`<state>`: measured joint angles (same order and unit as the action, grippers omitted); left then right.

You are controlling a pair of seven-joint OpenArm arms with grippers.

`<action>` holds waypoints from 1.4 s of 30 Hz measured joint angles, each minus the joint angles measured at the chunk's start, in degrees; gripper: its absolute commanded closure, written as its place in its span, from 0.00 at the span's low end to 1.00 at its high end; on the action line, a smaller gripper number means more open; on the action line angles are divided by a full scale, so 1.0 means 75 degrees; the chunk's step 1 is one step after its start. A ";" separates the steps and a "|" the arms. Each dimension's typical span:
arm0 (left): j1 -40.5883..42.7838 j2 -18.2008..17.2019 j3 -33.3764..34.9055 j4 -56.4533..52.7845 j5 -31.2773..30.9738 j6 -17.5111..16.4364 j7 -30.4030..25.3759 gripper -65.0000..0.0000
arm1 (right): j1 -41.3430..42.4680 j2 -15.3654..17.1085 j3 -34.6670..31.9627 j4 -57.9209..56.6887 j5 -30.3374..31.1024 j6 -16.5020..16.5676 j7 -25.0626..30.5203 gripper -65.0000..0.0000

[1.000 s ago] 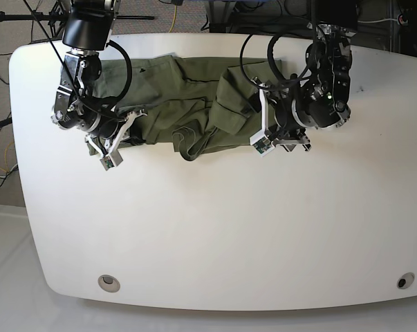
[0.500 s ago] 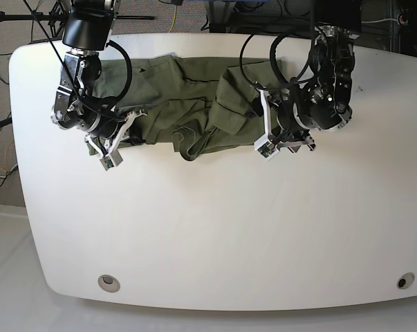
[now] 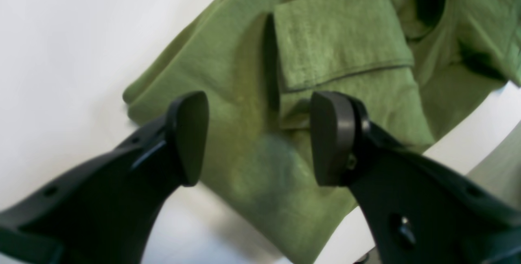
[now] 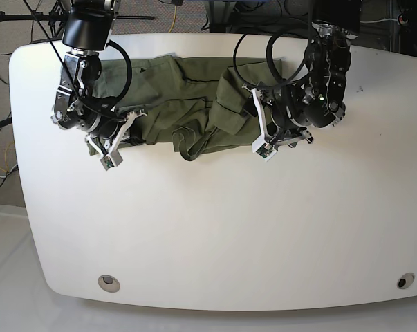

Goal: Fold the T-shirt properly
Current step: 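Press the folded end down with the left gripper and adjust it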

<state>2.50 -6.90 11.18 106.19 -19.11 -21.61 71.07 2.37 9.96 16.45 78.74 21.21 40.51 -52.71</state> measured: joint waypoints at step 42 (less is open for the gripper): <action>-0.0294 0.0434 0.2253 -0.0755 -0.0029 0.0941 -0.0041 0.45 | -0.0006 0.0000 0.0000 0.0000 0.0003 -0.0003 0.0006 1.00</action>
<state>0.30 -3.64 28.08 100.53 -19.33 -14.55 70.76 2.33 9.96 16.45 78.74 21.23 40.49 -52.66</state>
